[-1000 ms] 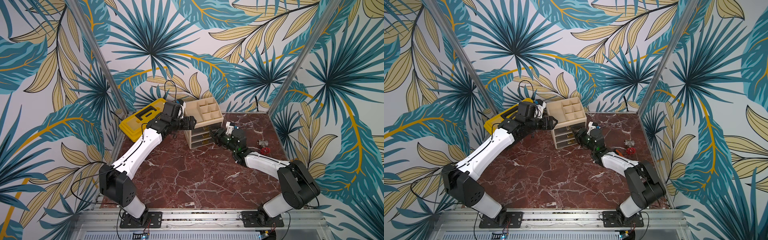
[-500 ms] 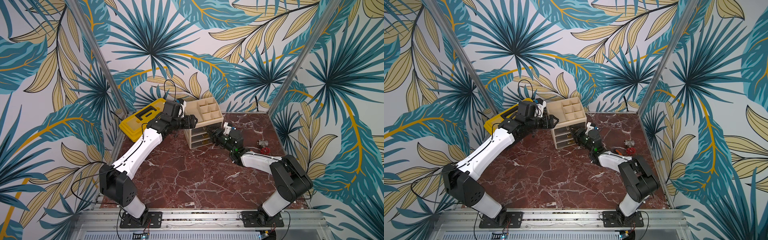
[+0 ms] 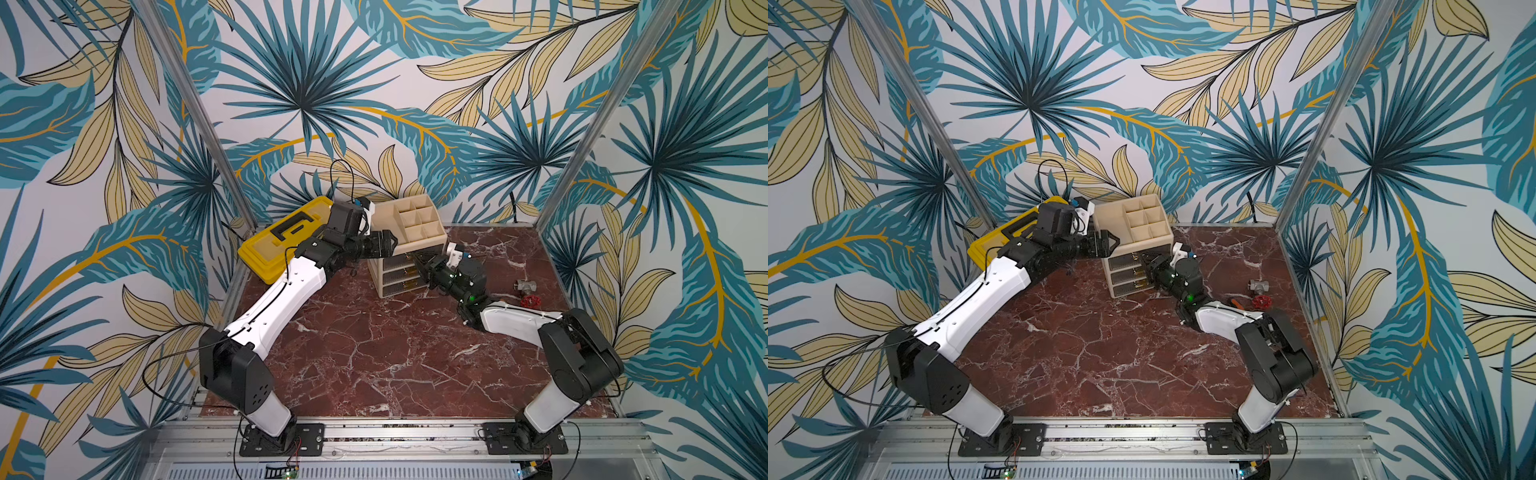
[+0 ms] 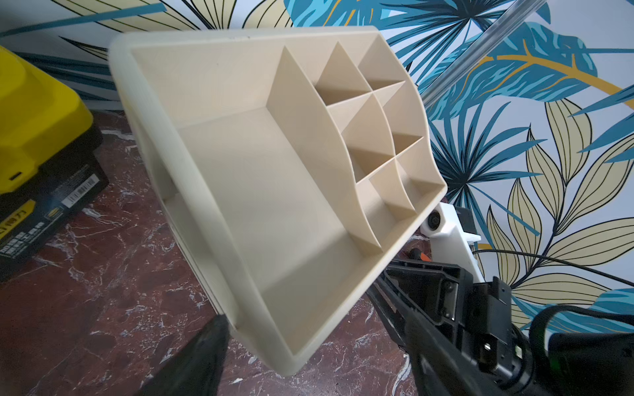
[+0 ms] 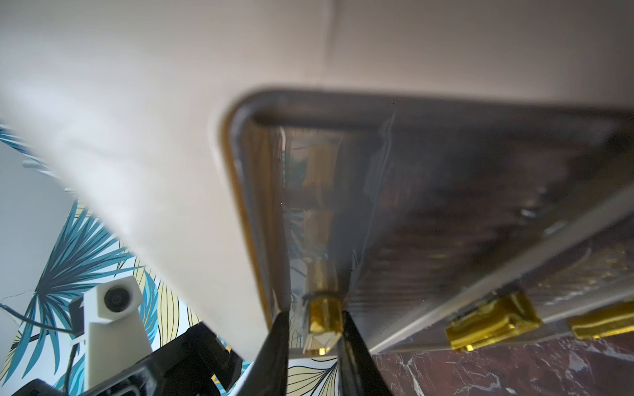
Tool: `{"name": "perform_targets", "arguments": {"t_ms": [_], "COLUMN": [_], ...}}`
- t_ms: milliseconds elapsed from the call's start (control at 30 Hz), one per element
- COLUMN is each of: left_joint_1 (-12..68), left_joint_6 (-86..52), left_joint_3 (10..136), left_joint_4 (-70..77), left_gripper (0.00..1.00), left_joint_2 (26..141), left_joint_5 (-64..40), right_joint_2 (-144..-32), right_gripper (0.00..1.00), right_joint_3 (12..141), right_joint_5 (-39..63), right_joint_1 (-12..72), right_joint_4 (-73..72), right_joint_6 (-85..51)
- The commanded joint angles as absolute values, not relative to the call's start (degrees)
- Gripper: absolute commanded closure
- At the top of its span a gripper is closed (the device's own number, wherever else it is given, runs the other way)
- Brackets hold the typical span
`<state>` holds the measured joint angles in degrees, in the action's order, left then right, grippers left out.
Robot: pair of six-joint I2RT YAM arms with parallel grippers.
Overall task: Take the mice out of the drawer
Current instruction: Open the drawer in the storage box.
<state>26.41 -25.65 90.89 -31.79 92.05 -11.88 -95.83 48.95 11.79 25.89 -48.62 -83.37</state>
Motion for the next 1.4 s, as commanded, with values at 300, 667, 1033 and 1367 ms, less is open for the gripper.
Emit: {"name": "perform_targets", "arguments": {"t_ms": [300,667,1033,1367], "left_joint_1": [27.42,28.23,28.39,28.32], "left_joint_6": [-28.01,-30.29,-29.12,-27.83], "left_joint_3": [90.35,90.70,92.72,93.98], "left_joint_4": [-29.97,-30.32,-32.05,-33.70], "left_gripper": [0.21,0.24,0.24,0.24], "left_joint_2": [92.71,94.22,94.86,94.64], "left_joint_5": [-12.41,-8.70,-7.73,-7.55], "right_joint_2": [-95.22,-88.71,-79.47,-76.08], "right_gripper": [0.87,0.88,0.90,0.90], "right_joint_3": [48.16,42.42,35.66,31.63], "right_joint_5": [8.40,8.60,9.14,10.34], "right_joint_1": [26.09,26.05,25.98,25.27], "right_joint_4": [-49.29,-47.09,-41.31,-39.41], "right_joint_6": [-84.80,-84.22,-81.50,-81.13]}}
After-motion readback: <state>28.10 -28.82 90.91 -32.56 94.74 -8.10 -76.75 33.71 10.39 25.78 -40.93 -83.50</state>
